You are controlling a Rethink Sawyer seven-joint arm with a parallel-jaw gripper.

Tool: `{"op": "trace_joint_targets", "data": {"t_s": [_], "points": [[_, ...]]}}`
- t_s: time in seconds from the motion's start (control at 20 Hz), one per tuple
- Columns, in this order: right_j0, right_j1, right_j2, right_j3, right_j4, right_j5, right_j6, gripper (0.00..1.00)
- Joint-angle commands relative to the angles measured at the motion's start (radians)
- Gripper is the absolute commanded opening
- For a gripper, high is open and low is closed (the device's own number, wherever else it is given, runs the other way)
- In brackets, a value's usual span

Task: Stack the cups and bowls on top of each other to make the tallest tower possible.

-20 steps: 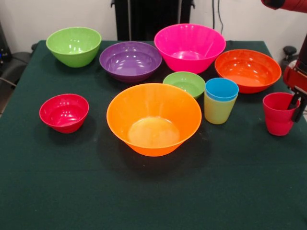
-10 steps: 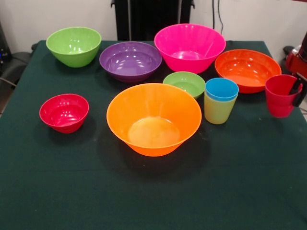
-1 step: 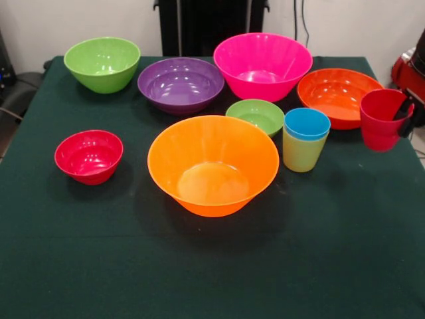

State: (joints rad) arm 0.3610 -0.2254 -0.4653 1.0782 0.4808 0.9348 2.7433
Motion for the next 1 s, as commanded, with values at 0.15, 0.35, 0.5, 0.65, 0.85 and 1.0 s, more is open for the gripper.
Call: {"op": "trace_joint_targets", "data": {"t_s": [0.15,0.35,0.5,0.65,0.85,1.0], "points": [[-0.049,-0.038,0.035,-0.077,-0.101,0.135,-0.011,0.00],[-0.064,-0.056,0.036,-0.085,-0.119,0.169,-0.037,0.00],[-0.073,-0.083,0.044,-0.084,-0.131,0.201,-0.050,0.00],[-0.073,-0.112,0.051,-0.069,-0.137,0.216,-0.047,0.00],[-0.074,-0.131,0.060,-0.066,-0.144,0.236,-0.044,0.00],[-0.071,-0.152,0.063,-0.035,-0.158,0.247,-0.057,0.00]]}}
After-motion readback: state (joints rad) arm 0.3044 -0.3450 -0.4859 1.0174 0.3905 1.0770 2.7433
